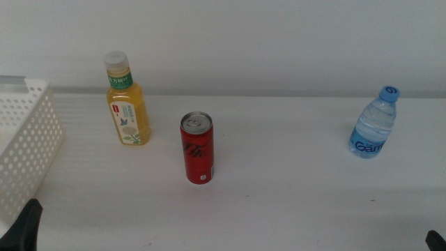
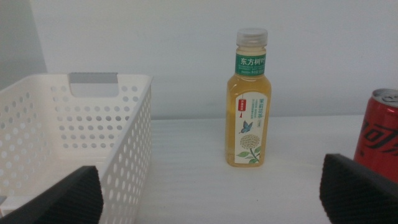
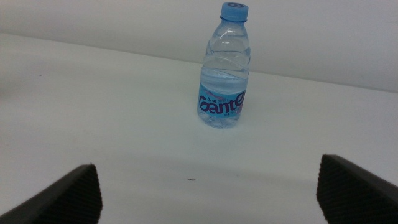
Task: Use arms to grab the bottles and put them into the dustbin to the left of the table.
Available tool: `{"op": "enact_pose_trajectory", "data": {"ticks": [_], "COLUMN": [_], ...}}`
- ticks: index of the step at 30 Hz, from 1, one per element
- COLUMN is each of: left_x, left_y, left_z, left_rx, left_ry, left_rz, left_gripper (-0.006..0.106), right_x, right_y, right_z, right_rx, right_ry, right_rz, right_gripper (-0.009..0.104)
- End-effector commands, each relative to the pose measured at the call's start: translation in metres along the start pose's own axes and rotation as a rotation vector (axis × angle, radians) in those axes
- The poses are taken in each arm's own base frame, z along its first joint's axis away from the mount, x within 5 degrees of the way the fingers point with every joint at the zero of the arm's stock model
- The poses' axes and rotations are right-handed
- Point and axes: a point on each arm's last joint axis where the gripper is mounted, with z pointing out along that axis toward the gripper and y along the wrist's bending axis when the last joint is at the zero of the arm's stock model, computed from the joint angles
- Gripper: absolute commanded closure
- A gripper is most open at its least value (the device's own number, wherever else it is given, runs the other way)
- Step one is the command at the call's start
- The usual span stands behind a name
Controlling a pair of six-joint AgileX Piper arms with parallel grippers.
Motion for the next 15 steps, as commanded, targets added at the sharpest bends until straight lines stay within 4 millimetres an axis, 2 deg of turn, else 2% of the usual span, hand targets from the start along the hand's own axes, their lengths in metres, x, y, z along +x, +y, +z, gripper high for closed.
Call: {"op": "enact_pose_trajectory", "data": {"ticks": [1,4,8,12,15], "left_x": [0.010,0.010,0.007,0.010,0.021], "left_y": [0.001,0.000,-0.007,-0.022,-0.033], "left_z": [-0.001,0.000,0.013,0.037,0.056], "left_rx": [-0.001,0.003,0.107,0.232,0.291], "left_ry": [-0.021,-0.020,0.033,0.115,0.194], "left_rz": [-0.011,-0.022,0.023,0.046,0.056], "left_gripper": [0.007,0.007,0.007,0.007,0.007], "right_x": [0.011,0.011,0.011,0.011,0.011], "right_y": [0.001,0.001,0.001,0.001,0.001], "right_z": [0.002,0.002,0.002,0.002,0.002], "right_rx": [0.008,0.008,0.008,0.008,0.008], "right_ry": [-0.005,-0.005,-0.005,-0.005,-0.005], "right_rz": [-0.003,-0.003,-0.003,-0.003,-0.003], "right_gripper": [0.003,0.003,0.003,0.003,0.003]}}
